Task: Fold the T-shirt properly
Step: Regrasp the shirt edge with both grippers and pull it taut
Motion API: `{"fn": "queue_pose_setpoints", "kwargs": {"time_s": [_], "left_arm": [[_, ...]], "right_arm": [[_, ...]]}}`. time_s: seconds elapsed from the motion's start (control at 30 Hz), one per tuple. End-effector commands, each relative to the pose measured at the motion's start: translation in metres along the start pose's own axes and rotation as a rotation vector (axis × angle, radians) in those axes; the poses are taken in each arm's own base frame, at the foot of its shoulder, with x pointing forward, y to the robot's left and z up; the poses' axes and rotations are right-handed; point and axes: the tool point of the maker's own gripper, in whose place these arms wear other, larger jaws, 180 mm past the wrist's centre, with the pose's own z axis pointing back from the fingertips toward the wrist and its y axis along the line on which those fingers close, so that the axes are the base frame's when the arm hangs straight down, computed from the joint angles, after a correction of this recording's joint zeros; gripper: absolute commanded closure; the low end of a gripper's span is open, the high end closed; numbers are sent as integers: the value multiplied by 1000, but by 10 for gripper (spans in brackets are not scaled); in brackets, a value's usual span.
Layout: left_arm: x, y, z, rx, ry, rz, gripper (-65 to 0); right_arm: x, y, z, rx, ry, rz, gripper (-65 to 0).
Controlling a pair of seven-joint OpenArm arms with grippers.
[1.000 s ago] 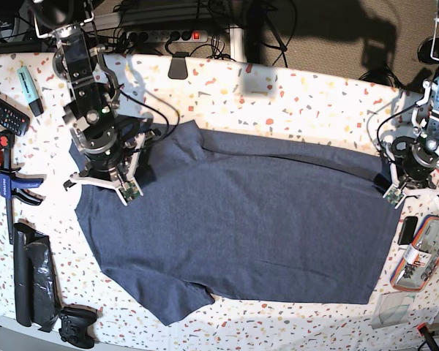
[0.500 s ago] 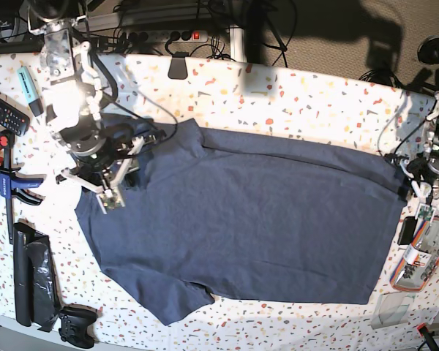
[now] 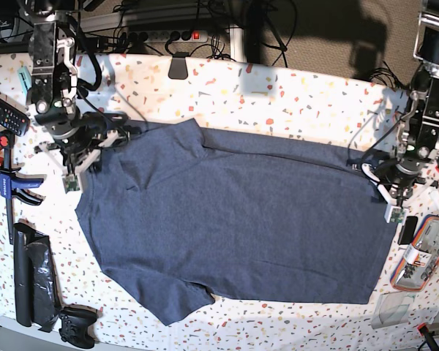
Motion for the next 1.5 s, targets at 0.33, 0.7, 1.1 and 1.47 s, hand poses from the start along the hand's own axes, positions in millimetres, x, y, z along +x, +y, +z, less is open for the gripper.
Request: {"fn": "queue_pose_setpoints", "kwargs": {"time_s": [0.33,0.7,1.1,1.47], "left_arm": [[-48,-3,-14,-76,212,53,0],[-116,-29,15,-153,426,32,0],[-146,-49,72,-179,369,-19,0],[-155,-65,115,-224,357,-12,0]], "right_arm": [[-40,2,-8,49,165,-75,0],[-72,20,7,127,236,-4,0],[-117,6,44,82,266,11,0],[-161,-9,81,70,332,15,0]]}}
